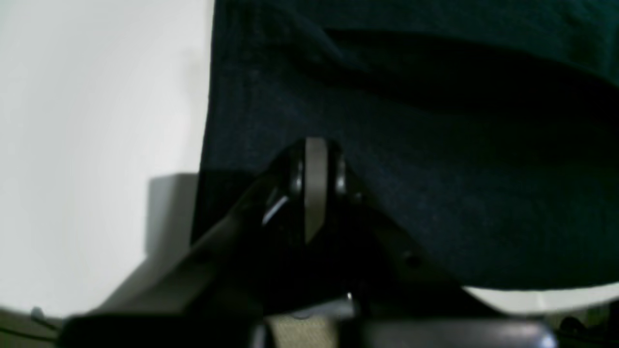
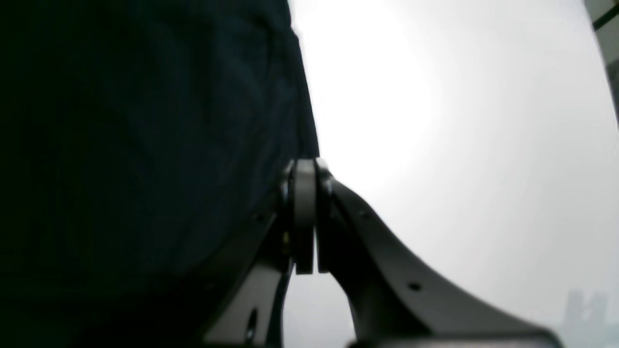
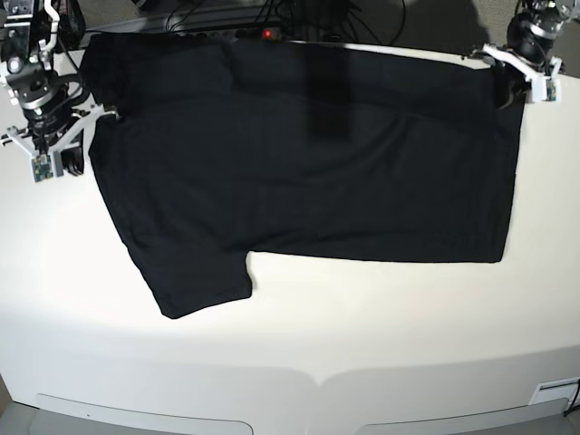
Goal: Fold the T-shirt properly
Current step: 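Release the left gripper and move it to the hem corner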
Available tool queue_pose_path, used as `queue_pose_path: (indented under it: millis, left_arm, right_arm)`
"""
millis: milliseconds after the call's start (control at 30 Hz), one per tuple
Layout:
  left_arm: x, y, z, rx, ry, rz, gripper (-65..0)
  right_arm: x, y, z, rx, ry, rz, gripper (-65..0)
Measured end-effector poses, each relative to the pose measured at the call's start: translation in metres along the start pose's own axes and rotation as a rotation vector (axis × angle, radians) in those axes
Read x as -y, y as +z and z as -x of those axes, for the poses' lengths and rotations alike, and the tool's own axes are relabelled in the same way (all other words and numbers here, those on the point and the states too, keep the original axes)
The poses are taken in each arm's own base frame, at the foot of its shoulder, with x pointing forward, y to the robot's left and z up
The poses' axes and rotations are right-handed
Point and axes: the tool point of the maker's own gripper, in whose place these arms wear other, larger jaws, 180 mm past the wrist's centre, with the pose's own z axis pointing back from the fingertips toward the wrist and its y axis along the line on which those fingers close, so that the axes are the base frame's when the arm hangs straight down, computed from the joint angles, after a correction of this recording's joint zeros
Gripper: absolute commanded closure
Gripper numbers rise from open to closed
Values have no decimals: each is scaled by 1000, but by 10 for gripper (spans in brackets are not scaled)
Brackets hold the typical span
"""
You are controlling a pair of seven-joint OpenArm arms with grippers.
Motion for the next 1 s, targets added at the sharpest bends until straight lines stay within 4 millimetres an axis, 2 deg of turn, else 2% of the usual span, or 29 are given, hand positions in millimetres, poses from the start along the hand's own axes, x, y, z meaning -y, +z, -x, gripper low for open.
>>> queue_pose_path:
  millis: [167,300,367,467,533,633,700,867,1000]
  left_arm:
    - [0,1,-1,7,-3,-1,0]
    - [6,1,-17,23,-49,7,0]
    - [16,2,-39,57,-88,29,0]
    - [32,5,-77,118,-158,57,-99]
    - [46,11,-105,188,-201,84,-142]
    - [56,11,-138,281,-233,97,-157]
    - [50,-5,-148,271,-230,81,-157]
    - [19,-63,-168,222,-176,51,-158]
    - [-4,-109,-183,152,-74,102,-218]
  right_arm:
    - [1,-7,-18,40,-51,-12,0]
    - [0,-10,-21,25,-61,-29,0]
    - [-2,-10,-21,27,-56,-38,0]
    - [-2,-10,-21,26,-56,-38,0]
    - [-3,-10,-21,27,-61,-41,0]
    - [-6,-10,-23,31,-96,-63,0]
    - [-9,-10,-20,13,-120,-79,0]
    - [-17,-9,-14,-18,-118,-120,0]
    - [-18,-8,-5,-71,-112,-123,0]
